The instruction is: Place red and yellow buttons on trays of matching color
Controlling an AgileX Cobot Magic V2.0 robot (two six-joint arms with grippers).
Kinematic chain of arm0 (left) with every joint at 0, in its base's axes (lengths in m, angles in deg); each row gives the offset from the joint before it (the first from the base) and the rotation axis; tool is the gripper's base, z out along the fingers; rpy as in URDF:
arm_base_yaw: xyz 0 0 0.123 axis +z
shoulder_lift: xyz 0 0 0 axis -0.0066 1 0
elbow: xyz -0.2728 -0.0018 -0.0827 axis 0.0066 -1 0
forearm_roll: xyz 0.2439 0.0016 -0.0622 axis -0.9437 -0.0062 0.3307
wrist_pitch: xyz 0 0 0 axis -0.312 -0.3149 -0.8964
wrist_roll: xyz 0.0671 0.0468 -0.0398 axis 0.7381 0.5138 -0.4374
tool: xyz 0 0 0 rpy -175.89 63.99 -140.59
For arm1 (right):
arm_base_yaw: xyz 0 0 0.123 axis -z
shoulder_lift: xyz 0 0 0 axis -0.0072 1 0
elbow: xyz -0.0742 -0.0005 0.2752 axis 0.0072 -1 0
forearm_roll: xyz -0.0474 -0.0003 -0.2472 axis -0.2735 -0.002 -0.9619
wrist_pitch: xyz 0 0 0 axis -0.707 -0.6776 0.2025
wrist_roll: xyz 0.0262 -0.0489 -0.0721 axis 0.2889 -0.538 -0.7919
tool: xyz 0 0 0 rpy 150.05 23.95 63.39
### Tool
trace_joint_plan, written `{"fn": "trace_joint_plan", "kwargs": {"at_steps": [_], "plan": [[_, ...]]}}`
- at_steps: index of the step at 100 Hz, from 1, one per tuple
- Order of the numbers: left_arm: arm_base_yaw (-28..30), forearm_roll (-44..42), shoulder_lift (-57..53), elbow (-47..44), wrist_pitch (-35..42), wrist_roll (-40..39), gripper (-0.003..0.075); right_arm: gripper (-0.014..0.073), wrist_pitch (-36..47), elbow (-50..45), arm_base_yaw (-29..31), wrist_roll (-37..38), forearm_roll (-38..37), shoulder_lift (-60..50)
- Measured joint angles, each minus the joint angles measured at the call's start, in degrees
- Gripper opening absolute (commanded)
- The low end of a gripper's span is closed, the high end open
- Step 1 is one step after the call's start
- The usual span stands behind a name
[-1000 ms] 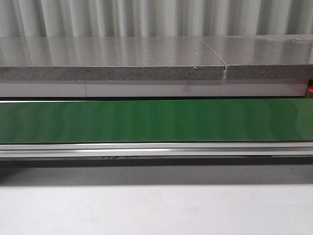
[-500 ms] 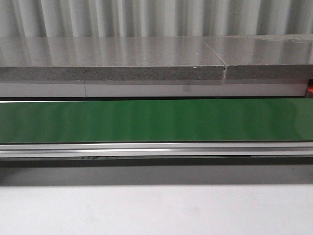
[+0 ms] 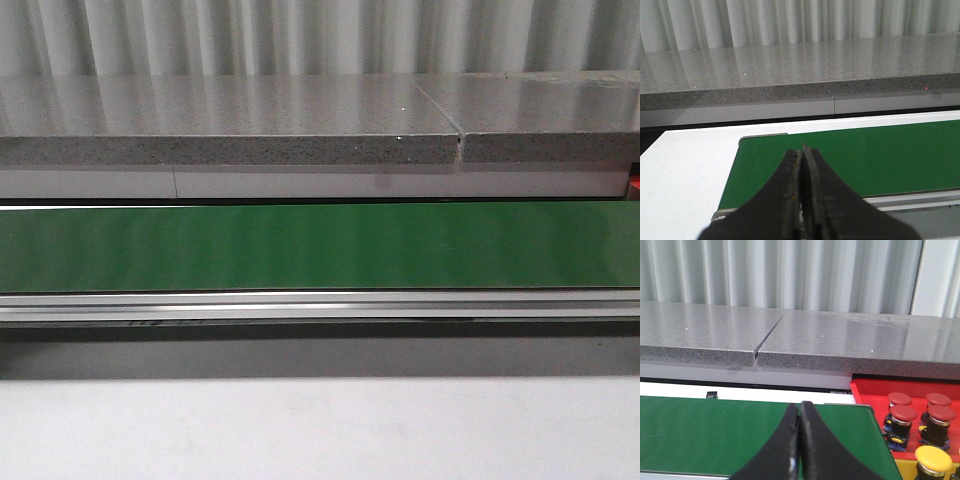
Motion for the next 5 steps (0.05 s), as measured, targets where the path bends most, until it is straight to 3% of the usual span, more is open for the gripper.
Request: {"fn": "trace_joint_plan", "kwargs": {"at_steps": [5], "plan": [[0.0,0.0,0.0,0.0,0.0,0.0,-0.002,-0.0057,0.0,0.0,0.0,0.0,0.0,0.0]]}}
